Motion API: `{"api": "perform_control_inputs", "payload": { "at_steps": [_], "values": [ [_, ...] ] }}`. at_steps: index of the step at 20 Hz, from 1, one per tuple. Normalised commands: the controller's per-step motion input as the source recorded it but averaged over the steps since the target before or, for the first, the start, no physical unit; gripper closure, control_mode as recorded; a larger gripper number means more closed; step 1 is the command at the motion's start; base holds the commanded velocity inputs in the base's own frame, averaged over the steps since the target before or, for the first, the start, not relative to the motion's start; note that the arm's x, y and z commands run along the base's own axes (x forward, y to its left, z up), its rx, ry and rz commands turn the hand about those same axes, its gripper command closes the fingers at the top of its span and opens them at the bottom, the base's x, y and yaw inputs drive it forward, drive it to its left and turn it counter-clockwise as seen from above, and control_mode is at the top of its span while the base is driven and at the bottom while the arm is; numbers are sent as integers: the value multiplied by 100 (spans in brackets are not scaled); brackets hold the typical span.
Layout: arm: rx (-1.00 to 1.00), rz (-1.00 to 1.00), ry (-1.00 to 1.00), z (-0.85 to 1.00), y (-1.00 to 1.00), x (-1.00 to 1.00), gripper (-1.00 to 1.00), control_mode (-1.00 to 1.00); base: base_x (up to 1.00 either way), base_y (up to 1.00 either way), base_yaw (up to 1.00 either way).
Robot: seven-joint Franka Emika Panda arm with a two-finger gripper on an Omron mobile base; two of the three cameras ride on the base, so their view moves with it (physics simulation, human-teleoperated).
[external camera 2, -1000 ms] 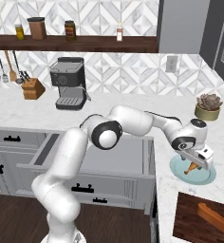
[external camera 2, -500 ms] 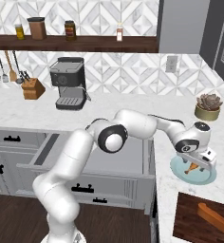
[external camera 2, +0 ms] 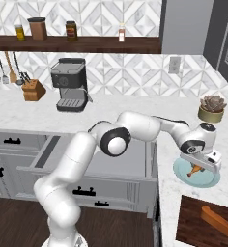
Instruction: Pick up the knife from the drawer and place it on the cutting board. Then place the meat from the plate to the cutting board.
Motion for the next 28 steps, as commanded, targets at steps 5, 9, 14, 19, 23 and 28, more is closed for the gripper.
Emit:
{"api": "perform_control_inputs", "payload": {
  "at_steps": [5, 9, 14, 19, 23, 28],
  "values": [
    [0, 1, 5, 24, 34, -20, 100, -100, 0, 0, 0],
    [0, -9, 0, 49, 30, -74, 100, -100, 0, 0, 0],
    [0, -27, 0, 71, 43, -76, 100, -100, 0, 0, 0],
    [0, -39, 3, 73, 42, -69, 100, -100, 0, 0, 0],
    [-1, -54, 14, 50, 30, -70, 100, -100, 0, 0, 0],
    [-4, -57, 12, 13, 27, -67, 100, -100, 0, 0, 0]
  ]
}}
